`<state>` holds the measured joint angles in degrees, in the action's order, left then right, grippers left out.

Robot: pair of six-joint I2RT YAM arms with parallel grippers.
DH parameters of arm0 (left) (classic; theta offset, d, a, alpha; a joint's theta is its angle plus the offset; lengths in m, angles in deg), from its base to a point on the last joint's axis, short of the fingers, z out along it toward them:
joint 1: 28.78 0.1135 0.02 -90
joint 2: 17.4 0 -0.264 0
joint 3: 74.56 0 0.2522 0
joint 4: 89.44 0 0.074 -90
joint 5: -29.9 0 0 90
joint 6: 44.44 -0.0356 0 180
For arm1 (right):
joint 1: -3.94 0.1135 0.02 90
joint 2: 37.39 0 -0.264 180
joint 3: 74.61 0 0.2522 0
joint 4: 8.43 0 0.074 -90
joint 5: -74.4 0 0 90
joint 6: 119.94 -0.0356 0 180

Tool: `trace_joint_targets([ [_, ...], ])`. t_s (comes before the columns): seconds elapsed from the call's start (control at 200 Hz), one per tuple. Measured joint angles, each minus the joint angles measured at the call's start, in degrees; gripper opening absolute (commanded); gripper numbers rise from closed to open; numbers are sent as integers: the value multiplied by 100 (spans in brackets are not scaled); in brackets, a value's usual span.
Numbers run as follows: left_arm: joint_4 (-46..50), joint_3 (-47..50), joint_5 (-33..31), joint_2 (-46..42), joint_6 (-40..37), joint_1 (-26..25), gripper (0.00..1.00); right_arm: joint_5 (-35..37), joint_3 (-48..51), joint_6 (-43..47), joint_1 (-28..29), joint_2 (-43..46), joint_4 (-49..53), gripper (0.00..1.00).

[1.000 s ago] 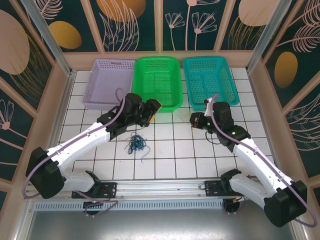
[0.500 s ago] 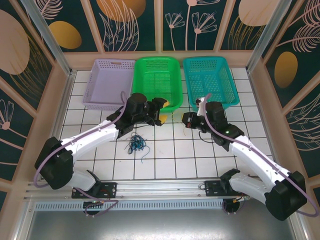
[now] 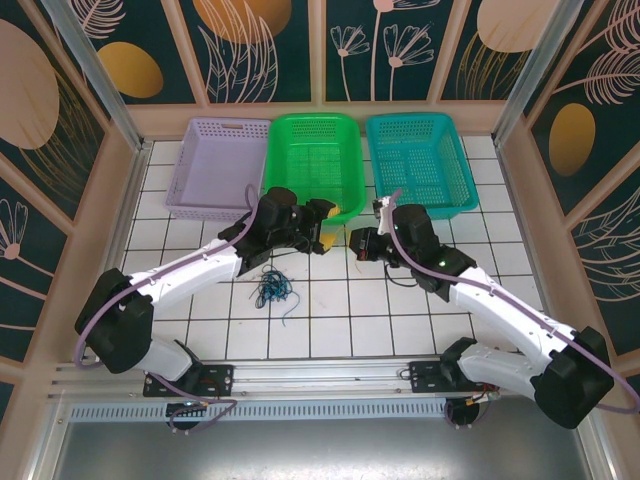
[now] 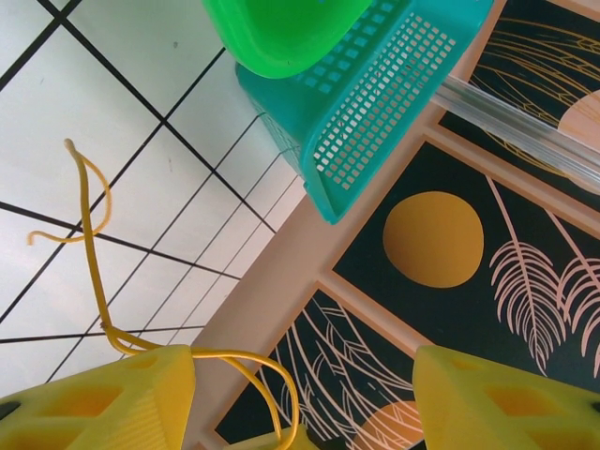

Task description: Untangle the cables

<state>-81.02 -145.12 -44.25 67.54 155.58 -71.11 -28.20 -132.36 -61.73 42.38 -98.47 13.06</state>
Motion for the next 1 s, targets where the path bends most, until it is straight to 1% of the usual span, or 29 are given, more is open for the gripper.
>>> trace_joint_targets([
  [0.28,546,2,-216,-184,-42,0,70,321,-68,44,26,0,70,0],
  [0.495,535,13,-284,-367,87,0,71,356,-87,42,33,-28,63,0],
  [0.906,455,13,-284,-254,177,0,64,356,-87,42,188,-66,59,0],
  [1.001,448,13,-286,-219,173,0,61,356,-87,42,212,-63,59,0],
])
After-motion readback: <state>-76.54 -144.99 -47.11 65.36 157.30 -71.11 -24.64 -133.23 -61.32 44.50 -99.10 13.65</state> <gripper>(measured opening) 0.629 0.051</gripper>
